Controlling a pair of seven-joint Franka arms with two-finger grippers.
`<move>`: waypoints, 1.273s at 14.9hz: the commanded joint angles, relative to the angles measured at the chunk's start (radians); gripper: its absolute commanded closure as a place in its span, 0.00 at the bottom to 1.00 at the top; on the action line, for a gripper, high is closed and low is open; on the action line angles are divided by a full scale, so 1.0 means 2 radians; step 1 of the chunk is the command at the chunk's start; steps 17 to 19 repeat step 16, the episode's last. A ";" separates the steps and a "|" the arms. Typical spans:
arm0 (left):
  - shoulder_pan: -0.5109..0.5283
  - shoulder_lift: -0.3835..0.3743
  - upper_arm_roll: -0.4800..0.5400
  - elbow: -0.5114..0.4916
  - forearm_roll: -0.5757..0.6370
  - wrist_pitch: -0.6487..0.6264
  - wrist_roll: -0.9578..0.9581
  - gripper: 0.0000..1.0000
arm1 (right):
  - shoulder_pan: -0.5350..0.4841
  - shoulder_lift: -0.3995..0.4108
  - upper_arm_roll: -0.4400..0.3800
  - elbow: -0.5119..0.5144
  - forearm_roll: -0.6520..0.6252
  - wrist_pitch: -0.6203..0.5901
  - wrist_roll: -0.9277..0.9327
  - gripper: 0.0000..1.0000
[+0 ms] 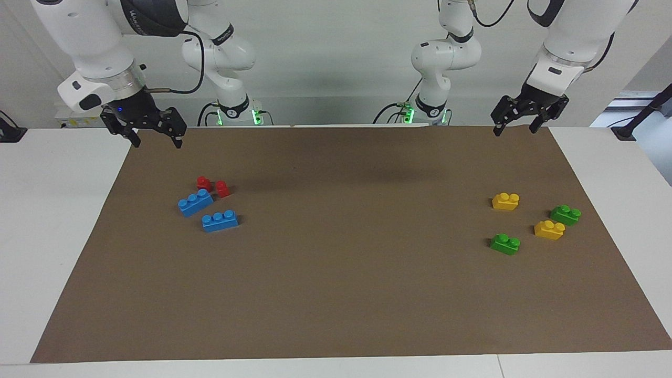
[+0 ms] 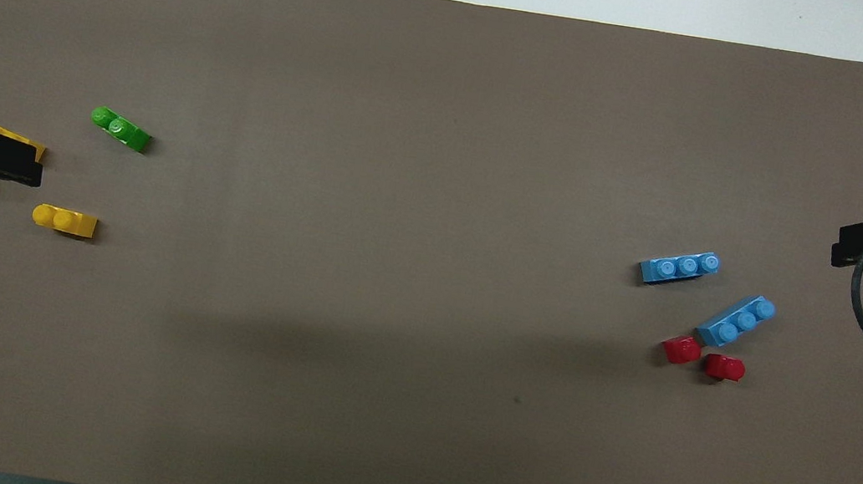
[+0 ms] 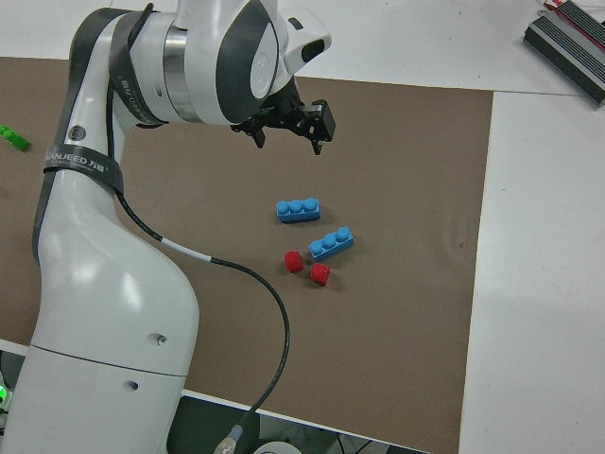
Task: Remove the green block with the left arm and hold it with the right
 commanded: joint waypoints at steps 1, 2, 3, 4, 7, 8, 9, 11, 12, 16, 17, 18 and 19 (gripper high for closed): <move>0.005 -0.016 0.001 -0.015 -0.010 -0.003 0.010 0.00 | -0.002 -0.005 0.003 -0.005 -0.008 -0.004 -0.010 0.00; 0.005 -0.016 0.001 -0.015 -0.010 -0.003 0.010 0.00 | -0.002 -0.005 0.003 -0.005 -0.007 -0.005 -0.011 0.00; 0.005 -0.017 0.001 -0.016 -0.010 -0.004 0.010 0.00 | -0.002 -0.005 0.003 -0.005 -0.005 -0.005 -0.011 0.00; 0.005 -0.017 0.001 -0.017 -0.010 -0.003 0.010 0.00 | -0.002 -0.005 0.003 -0.004 -0.004 -0.004 -0.010 0.00; 0.005 -0.017 0.001 -0.017 -0.010 -0.003 0.010 0.00 | -0.002 -0.005 0.003 -0.004 -0.001 -0.005 -0.011 0.00; 0.005 -0.017 0.001 -0.017 -0.010 -0.002 0.010 0.00 | -0.002 -0.005 0.003 -0.004 -0.001 -0.005 -0.010 0.00; 0.005 -0.017 0.001 -0.017 -0.010 -0.002 0.010 0.00 | -0.002 -0.005 0.003 -0.004 -0.001 -0.005 -0.010 0.00; 0.005 -0.017 0.001 -0.017 -0.010 -0.001 0.010 0.00 | -0.002 -0.005 0.003 -0.004 -0.001 -0.004 -0.010 0.00; 0.005 -0.017 0.001 -0.017 -0.010 -0.001 0.009 0.00 | -0.002 -0.005 0.003 -0.004 -0.001 -0.004 -0.010 0.00; 0.005 -0.017 0.001 -0.017 -0.010 0.000 0.009 0.00 | -0.002 -0.005 0.003 -0.004 0.000 -0.004 -0.010 0.00; 0.005 -0.017 0.001 -0.017 -0.010 0.000 0.009 0.00 | -0.002 -0.005 0.003 -0.004 0.000 -0.004 -0.010 0.00; 0.005 -0.017 0.001 -0.017 -0.010 0.000 0.009 0.00 | -0.002 -0.005 0.003 -0.004 0.000 -0.004 -0.010 0.00; 0.005 -0.017 0.001 -0.017 -0.010 0.000 0.009 0.00 | -0.002 -0.005 0.003 -0.004 0.000 -0.004 -0.010 0.00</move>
